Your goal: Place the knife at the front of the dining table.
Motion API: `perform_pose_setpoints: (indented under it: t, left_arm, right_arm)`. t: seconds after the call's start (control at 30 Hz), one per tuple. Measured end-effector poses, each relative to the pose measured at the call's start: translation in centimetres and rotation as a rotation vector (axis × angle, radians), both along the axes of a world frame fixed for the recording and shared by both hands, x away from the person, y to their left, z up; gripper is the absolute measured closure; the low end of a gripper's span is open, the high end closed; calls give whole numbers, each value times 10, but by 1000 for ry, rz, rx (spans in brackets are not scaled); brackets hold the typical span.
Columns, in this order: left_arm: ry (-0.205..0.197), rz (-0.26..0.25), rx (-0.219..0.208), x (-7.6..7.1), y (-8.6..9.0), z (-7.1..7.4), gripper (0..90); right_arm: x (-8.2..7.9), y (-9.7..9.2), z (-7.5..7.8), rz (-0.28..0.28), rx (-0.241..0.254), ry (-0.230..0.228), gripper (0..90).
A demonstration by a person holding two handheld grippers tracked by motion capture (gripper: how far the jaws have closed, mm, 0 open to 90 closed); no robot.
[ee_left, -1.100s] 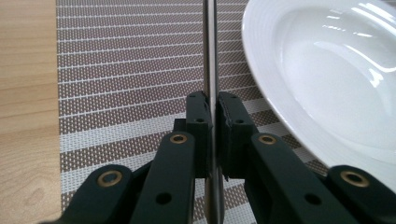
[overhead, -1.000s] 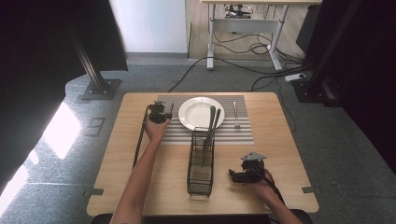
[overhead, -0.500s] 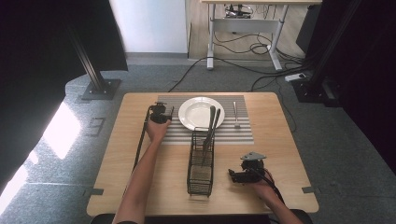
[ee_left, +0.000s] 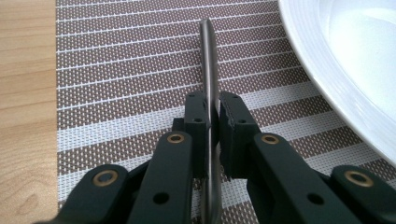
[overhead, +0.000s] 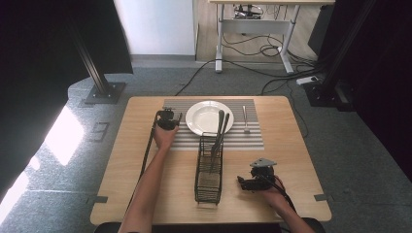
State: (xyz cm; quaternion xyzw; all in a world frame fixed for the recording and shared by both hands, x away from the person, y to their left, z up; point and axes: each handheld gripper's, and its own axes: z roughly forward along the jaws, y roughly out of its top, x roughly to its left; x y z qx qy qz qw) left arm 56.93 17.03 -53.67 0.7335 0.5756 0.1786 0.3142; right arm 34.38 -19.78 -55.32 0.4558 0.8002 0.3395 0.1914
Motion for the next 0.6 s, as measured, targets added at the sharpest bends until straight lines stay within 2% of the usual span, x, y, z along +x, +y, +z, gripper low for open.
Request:
perform_pose_setpoints:
  t: [0.3, 0.4, 0.47, 0.53, 0.6]
  left_arm:
    - [-7, -5, -12, -1, 1, -1, 807]
    - [-7, -15, -23, -1, 2, -1, 754]
    - [-12, -20, -9, -2, 3, 0, 707]
    - [-17, -23, -28, -4, 7, 1, 698]
    - [-21, -32, -23, -6, 9, 3, 684]
  right_arm:
    - [0, 0, 0, 3, 0, 0, 97]
    - [0, 0, 0, 3, 1, 1, 99]
    - [-1, 0, 0, 2, 1, 1, 100]
    - [-1, 0, 0, 3, 2, 1, 100]
    - [-1, 0, 0, 2, 2, 1, 99]
